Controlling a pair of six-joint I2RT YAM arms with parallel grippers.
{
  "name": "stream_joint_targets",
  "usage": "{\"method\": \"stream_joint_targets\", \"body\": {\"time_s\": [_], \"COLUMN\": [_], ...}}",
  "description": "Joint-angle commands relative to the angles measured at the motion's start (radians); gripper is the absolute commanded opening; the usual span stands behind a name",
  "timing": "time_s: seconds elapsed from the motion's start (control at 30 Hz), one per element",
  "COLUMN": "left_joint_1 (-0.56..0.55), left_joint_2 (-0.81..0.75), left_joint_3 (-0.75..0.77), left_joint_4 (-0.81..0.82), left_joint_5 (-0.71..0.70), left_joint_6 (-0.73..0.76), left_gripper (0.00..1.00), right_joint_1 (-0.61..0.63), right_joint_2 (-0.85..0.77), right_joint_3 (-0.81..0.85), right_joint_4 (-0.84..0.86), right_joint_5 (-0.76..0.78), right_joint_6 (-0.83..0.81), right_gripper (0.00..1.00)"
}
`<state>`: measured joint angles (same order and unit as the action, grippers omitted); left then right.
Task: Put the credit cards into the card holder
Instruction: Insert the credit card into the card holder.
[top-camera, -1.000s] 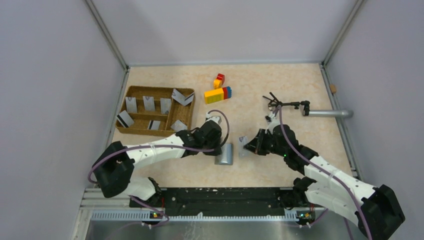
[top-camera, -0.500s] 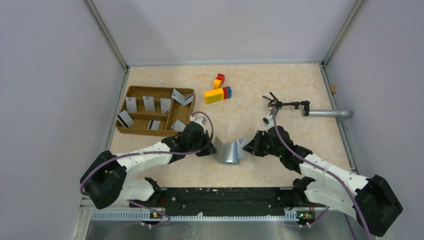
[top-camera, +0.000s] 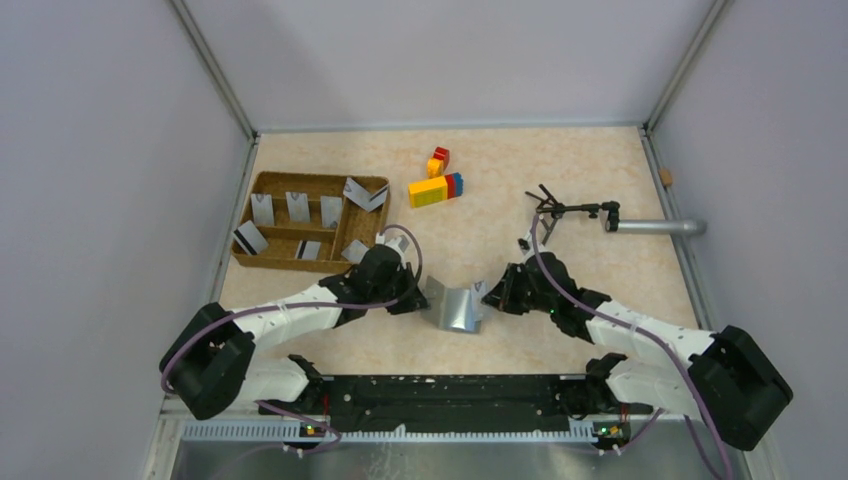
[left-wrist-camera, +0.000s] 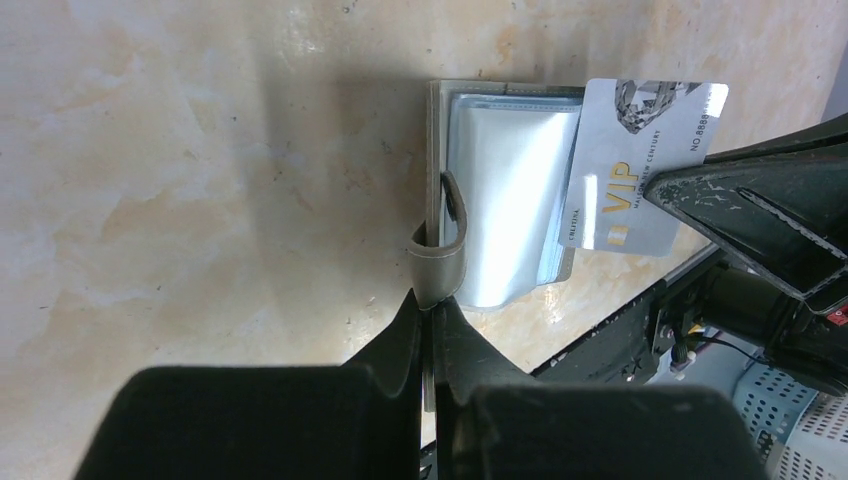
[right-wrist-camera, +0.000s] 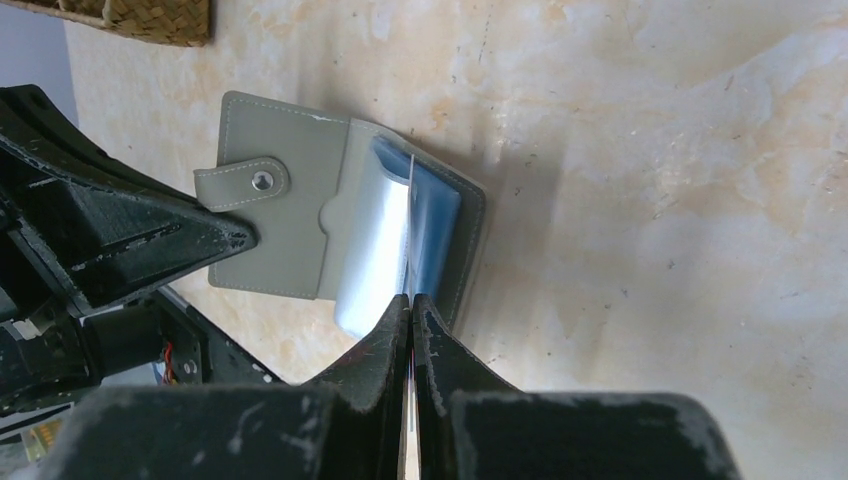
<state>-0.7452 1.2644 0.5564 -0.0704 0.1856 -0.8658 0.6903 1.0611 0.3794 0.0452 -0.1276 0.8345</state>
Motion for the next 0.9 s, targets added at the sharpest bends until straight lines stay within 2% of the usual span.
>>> {"method": "stream_joint_targets", "body": {"time_s": [0.0, 0.17, 0.47, 0.87], "left_joint_1": [0.014, 0.026, 0.039, 0.041], "left_joint_2": [-0.022, -0.020, -0.016, 0.007], "left_joint_3": [-0.025, -0.040, -0.058, -0.068], "left_joint_4": [0.034, 0.032, 0.022, 0.051], "left_joint_5": [0.017, 0.010, 0.000, 0.029], "left_joint_6": [0.014, 0.015, 0.026, 0.022], "left_gripper": [0.00, 0.00, 0.00, 0.00], "right_joint_1": [0.024, 0.030, 0.032, 0.036], "right_joint_2": [0.037, 0.033, -0.075, 0.016], "right_joint_3": [-0.001, -0.014, -0.042, -0.055], "right_joint_4": [0.078, 0.073, 0.018, 0.146], "right_joint_5": [0.012, 0.070, 0.151, 0.059], "right_joint_6": [0.020, 0.051, 0.077, 0.094], "right_gripper": [0.00, 0.00, 0.00, 0.00]}}
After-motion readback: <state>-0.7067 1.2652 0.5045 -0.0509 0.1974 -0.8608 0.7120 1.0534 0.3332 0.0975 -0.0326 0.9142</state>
